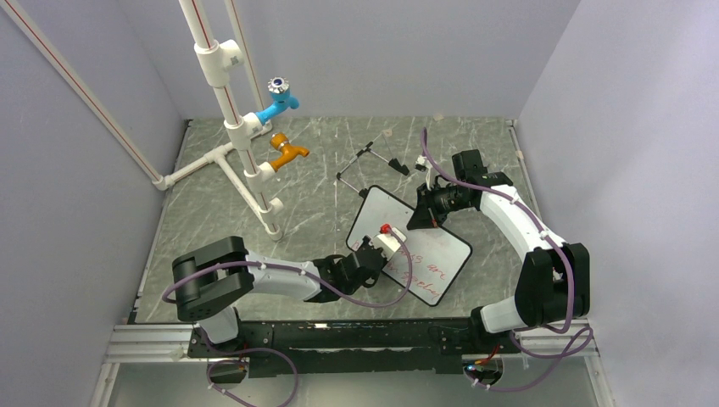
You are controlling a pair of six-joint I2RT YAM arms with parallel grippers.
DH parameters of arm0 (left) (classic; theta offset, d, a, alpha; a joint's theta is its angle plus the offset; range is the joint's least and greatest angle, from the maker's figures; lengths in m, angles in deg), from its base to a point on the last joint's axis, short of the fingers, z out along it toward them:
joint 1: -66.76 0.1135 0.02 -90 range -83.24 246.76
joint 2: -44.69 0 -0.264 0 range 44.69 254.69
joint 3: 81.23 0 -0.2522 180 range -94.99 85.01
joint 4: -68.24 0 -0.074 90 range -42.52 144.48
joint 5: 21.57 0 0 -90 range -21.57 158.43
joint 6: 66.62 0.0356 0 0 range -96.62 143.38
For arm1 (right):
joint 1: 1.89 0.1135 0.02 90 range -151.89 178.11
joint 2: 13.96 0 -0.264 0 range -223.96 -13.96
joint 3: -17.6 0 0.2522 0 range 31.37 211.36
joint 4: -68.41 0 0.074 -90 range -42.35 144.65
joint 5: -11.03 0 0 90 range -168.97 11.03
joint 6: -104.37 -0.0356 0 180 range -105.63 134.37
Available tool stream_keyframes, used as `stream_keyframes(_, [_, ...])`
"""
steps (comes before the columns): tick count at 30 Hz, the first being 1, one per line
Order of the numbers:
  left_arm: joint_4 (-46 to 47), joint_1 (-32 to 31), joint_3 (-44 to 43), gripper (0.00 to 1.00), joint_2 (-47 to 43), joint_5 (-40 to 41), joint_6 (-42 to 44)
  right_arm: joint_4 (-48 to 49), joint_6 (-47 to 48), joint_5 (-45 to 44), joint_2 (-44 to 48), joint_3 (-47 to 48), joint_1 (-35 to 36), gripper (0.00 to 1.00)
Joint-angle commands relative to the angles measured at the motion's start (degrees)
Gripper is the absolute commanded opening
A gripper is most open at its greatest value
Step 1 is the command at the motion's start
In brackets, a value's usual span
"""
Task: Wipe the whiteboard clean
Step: Erase the center of the board with the whiteboard.
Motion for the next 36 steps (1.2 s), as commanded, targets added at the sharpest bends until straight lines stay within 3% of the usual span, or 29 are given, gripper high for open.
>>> stream_keyframes(1, [-5.1, -0.4, 2.5, 0.0, 3.9, -5.9, -3.5, 0.8, 8.4, 2.6, -0.9, -0.7, 2.0, 0.0])
stream_keyframes(11, [-5.4, -0.4, 2.4, 0.0, 3.2, -7.0, -3.1, 0.7, 8.5, 2.7, -0.8, -0.7, 2.2, 0.0])
stream_keyframes(26, [-9.4, 0.9, -17.5, 0.0, 1.5, -6.1, 9.9, 0.7, 8.6, 2.6, -0.6, -0.8, 2.2, 0.0])
stream_keyframes(36, [-7.4, 3.7, -15.8, 0.0, -1.9, -7.4, 9.1, 0.6, 8.7, 2.6, -0.5, -0.8, 2.1, 0.0])
